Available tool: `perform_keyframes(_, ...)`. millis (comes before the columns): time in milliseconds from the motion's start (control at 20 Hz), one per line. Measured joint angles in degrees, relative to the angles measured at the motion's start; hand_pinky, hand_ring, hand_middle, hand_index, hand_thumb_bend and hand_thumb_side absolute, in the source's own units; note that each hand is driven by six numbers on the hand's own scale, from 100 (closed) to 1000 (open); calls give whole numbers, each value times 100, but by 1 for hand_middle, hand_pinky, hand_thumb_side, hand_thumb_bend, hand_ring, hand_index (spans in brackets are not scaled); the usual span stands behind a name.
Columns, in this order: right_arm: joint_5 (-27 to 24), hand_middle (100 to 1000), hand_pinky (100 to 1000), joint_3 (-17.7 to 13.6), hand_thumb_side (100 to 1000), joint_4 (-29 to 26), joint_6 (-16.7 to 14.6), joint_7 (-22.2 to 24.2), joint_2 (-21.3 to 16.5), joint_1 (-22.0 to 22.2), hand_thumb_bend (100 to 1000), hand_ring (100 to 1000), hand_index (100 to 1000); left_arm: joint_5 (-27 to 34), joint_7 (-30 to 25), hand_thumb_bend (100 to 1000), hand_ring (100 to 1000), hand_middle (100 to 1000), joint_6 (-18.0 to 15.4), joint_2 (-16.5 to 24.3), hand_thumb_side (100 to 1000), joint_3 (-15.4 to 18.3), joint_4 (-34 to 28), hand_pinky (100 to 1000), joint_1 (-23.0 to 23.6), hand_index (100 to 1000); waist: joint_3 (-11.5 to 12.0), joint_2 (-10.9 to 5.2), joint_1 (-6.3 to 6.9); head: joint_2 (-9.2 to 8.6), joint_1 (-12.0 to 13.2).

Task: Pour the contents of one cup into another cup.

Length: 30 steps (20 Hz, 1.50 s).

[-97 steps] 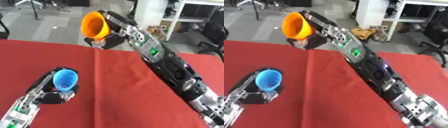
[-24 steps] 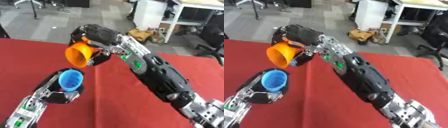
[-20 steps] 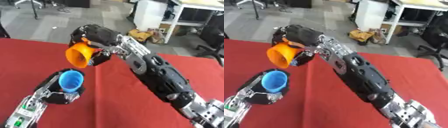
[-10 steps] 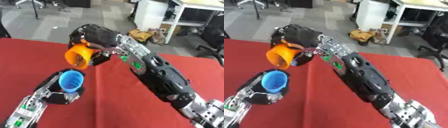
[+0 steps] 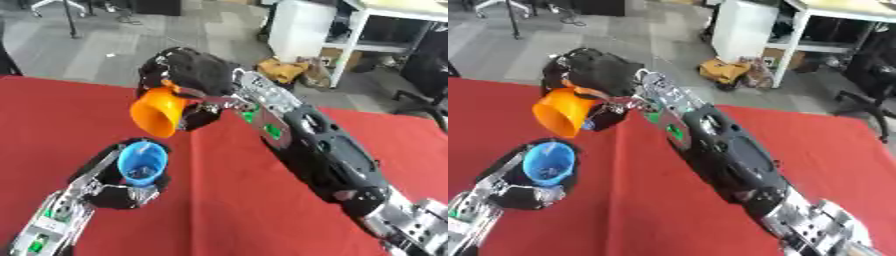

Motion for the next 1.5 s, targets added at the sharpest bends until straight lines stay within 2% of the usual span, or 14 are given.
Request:
perform_keyframes(350,28,482,621,0,100,0,2,-21,-1,0,264,501,637,31,-52,214,539,537,-1,0,100,0,0,495,0,722,-7,0,0,0,0)
perform_keyframes(500,28,480,620,0,100,0,12,-32,-1,1,263,500,637,31,-55,249,545,547,-1,0,100,0,1,498,0,725,-21,0,0,0,0)
perform_keyframes(650,16,478,618,0,100,0,16,-33,-1,1,263,499,637,25,-46,362,582,584,-10,0,100,1,11,520,0,736,-24,0,1,0,1)
perform_keyframes(750,0,477,617,0,100,0,20,-29,-3,3,263,498,637,-6,-34,548,610,610,-34,0,100,2,36,538,0,746,-26,0,4,0,2)
perform_keyframes(850,-8,477,616,0,100,0,27,-22,-4,6,263,498,637,-55,-20,665,632,631,-83,0,100,3,50,553,0,753,-27,0,7,0,2)
perform_keyframes(950,-21,476,615,0,100,0,32,-17,-4,22,263,497,637,-105,-17,717,643,643,-149,0,100,4,80,560,0,756,-30,0,17,0,2)
perform_keyframes(1300,-158,473,612,-1,100,3,71,22,-28,44,263,494,637,-182,-37,736,651,652,-279,0,100,6,175,566,2,757,-41,0,25,0,2)
perform_keyframes(1350,-178,432,567,-2,100,3,77,28,-35,44,261,451,638,-182,-38,725,654,655,-283,0,100,6,176,569,2,759,-43,0,25,0,2)
perform_keyframes(1500,-294,393,528,-159,100,145,175,-45,-48,217,262,419,648,-213,-39,715,656,657,-304,3,100,14,177,572,3,760,-133,0,28,-1,59)
